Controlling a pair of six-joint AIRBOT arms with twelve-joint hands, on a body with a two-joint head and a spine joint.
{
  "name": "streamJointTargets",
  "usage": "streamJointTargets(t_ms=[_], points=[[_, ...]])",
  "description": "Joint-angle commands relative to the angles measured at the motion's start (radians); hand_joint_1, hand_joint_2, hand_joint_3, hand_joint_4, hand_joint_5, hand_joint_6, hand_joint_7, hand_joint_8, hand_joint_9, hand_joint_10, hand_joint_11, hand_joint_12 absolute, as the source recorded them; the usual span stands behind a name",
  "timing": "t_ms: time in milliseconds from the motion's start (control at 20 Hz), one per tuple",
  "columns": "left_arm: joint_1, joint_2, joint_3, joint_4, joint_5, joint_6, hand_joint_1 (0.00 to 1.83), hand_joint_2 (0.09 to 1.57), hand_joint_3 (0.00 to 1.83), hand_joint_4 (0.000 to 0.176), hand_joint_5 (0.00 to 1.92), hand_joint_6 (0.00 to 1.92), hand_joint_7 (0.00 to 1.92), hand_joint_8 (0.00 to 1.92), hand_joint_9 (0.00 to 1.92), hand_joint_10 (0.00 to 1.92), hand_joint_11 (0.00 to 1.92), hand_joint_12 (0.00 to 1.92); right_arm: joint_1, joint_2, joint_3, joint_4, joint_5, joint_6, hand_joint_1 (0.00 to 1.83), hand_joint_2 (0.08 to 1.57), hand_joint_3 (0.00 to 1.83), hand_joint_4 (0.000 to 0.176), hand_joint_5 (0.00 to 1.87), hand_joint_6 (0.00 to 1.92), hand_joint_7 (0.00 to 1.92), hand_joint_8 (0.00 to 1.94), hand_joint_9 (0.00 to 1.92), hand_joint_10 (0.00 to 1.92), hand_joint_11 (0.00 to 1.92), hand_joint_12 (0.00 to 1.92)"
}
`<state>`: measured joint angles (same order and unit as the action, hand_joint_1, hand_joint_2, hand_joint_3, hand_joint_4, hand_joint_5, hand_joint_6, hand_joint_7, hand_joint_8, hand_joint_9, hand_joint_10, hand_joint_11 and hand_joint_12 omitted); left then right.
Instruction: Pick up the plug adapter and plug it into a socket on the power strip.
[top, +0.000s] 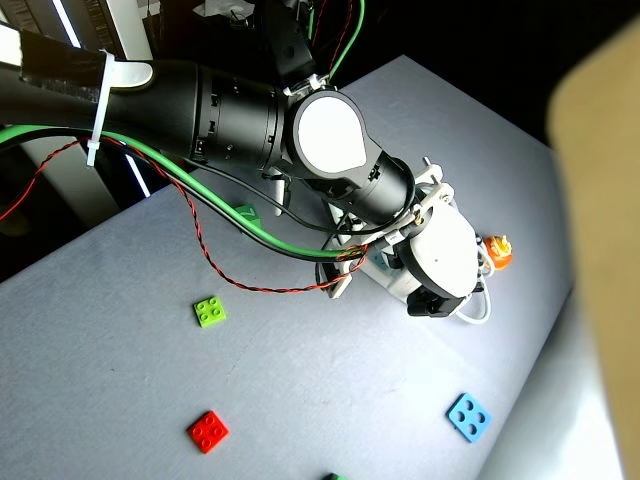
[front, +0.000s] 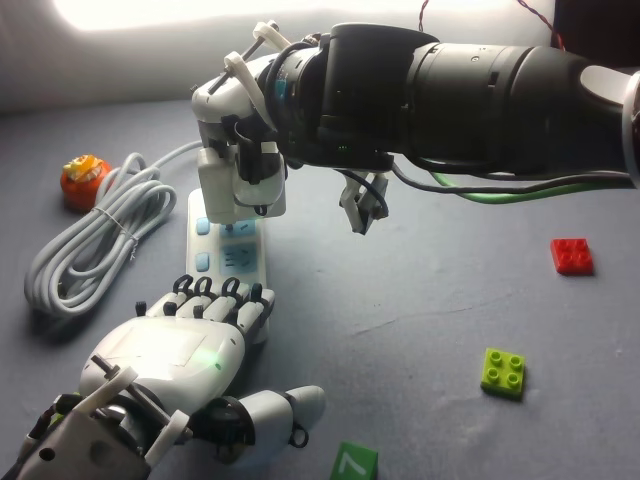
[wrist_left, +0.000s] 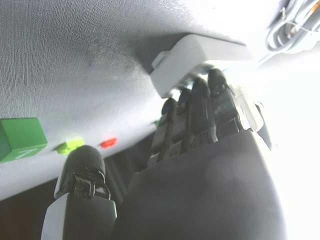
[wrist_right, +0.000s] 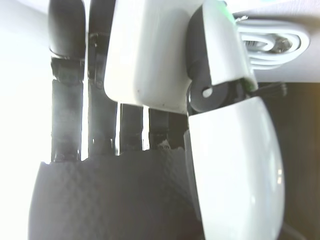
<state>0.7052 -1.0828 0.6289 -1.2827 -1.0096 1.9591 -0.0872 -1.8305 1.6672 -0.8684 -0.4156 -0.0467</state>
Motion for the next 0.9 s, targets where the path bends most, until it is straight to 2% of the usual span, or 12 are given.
streamJointTargets(t_ms=[0, 400, 550, 600, 800, 850], points=[[0.009, -0.003, -0.002, -0.003, -0.03, -0.005, 0.0, 1.24, 0.0, 0.0, 0.04, 0.01, 0.07, 0.0, 0.07, 0.0, 0.0, 0.2, 0.005, 0.001, 0.003, -0.033, 0.062, -0.003, 1.24, 1.09, 0.0, 0.0, 0.93, 1.05, 1.14, 0.76, 1.31, 0.01, 0.92, 1.0], [0.011, -0.002, -0.002, -0.003, -0.03, -0.005, 0.0, 1.24, 0.0, 0.0, 0.02, 0.0, 0.04, 0.0, 0.05, 0.0, 0.0, 0.15, -0.026, -0.056, 0.005, -0.033, 0.038, -0.027, 1.24, 1.09, 0.0, 0.0, 0.94, 1.04, 1.14, 0.75, 1.3, 0.0, 0.91, 1.02], [0.008, -0.003, -0.003, -0.003, -0.03, -0.006, 0.0, 1.24, 0.0, 0.0, 0.04, 0.0, 0.06, 0.0, 0.07, 0.0, 0.0, 0.24, -0.065, -0.067, 0.005, -0.033, 0.025, 0.004, 1.23, 1.11, 0.0, 0.0, 0.89, 1.1, 1.12, 0.81, 1.29, 0.0, 0.88, 1.03], [0.008, -0.003, -0.003, -0.003, -0.03, -0.006, 0.0, 1.24, 0.0, 0.0, 0.04, 0.0, 0.05, 0.0, 0.06, 0.0, 0.0, 0.25, -0.079, -0.07, 0.004, -0.033, 0.029, -0.005, 1.24, 1.09, 0.0, 0.0, 0.93, 1.05, 1.16, 0.73, 1.31, 0.01, 0.91, 1.02], [0.008, -0.002, -0.003, -0.003, -0.03, -0.006, 0.0, 1.25, 0.0, 0.0, 0.03, 0.0, 0.05, 0.0, 0.05, 0.0, 0.0, 0.2, -0.094, -0.07, -0.023, -0.033, 0.051, -0.027, 1.24, 1.09, 0.0, 0.0, 0.94, 1.04, 1.16, 0.72, 1.31, 0.01, 0.91, 1.01], [0.006, -0.002, -0.003, -0.003, -0.03, -0.007, 0.0, 1.25, 0.0, 0.0, 0.04, 0.0, 0.07, 0.0, 0.07, 0.0, 0.0, 0.26, -0.084, -0.074, -0.024, -0.033, 0.052, -0.03, 1.23, 1.11, 0.0, 0.0, 0.9, 1.1, 1.1, 0.81, 1.28, 0.0, 0.86, 1.05]])
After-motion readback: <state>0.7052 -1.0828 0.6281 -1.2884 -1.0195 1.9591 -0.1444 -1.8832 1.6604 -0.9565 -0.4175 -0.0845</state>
